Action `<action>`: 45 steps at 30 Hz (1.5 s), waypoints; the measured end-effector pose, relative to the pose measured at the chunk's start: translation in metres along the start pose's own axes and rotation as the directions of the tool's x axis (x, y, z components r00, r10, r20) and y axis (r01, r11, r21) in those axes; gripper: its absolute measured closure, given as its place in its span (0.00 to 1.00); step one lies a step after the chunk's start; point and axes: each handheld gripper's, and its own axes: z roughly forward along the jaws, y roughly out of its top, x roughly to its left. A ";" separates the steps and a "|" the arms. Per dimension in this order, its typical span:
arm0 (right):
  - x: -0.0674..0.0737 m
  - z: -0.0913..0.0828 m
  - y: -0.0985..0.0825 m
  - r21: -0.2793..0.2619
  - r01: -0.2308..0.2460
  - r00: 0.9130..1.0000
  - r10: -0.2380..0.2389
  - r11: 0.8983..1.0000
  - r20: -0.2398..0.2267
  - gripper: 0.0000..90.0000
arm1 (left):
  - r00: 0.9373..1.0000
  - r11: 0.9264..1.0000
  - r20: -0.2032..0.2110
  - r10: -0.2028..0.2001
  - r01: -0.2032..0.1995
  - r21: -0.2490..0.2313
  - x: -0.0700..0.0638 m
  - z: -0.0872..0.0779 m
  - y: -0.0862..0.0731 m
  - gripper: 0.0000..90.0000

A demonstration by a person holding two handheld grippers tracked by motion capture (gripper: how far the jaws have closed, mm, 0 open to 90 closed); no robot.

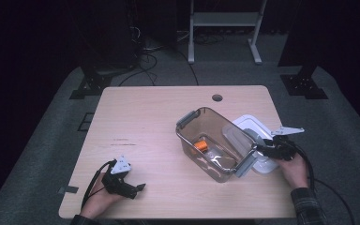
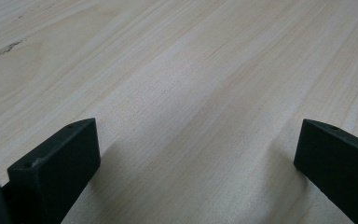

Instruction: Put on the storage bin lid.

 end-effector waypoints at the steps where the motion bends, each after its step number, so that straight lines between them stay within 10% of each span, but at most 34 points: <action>1: 0.000 0.000 0.000 0.002 0.004 1.000 -0.004 1.000 0.001 0.63 | 1.000 1.000 0.000 0.000 0.000 0.000 0.000 0.000 0.000 0.00; 45: -0.005 -0.053 0.020 -0.061 -0.019 0.999 0.021 0.998 0.028 0.74 | 1.000 1.000 0.000 0.000 0.000 0.000 0.000 0.000 0.000 0.00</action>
